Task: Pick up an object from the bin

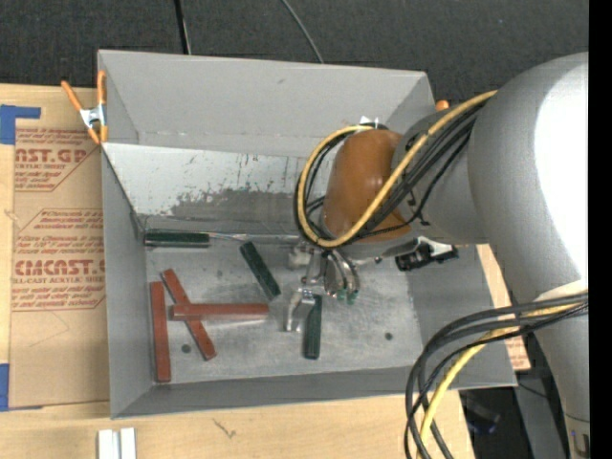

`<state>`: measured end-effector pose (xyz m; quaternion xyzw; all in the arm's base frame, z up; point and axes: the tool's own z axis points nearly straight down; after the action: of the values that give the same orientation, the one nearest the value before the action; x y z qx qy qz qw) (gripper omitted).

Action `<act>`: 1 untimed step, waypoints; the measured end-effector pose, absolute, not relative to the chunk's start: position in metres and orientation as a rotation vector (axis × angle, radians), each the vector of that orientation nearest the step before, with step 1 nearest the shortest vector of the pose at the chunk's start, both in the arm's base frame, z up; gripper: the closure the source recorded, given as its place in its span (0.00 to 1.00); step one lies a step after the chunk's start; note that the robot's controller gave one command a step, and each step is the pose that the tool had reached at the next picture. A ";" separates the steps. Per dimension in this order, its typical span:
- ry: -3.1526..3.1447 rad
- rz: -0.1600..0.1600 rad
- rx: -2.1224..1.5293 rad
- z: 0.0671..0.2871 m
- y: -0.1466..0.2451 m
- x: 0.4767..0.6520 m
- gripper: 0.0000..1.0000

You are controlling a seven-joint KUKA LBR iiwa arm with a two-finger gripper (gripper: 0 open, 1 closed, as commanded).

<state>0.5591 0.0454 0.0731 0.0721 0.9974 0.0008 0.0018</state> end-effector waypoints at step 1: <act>3.130 0.002 0.226 0.073 0.045 0.559 0.00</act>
Offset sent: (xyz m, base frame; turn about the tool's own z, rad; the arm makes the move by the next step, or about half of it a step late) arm -0.0516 0.0723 -0.0031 0.0500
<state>0.5591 0.0455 0.0730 0.0720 0.9974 0.0008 0.0019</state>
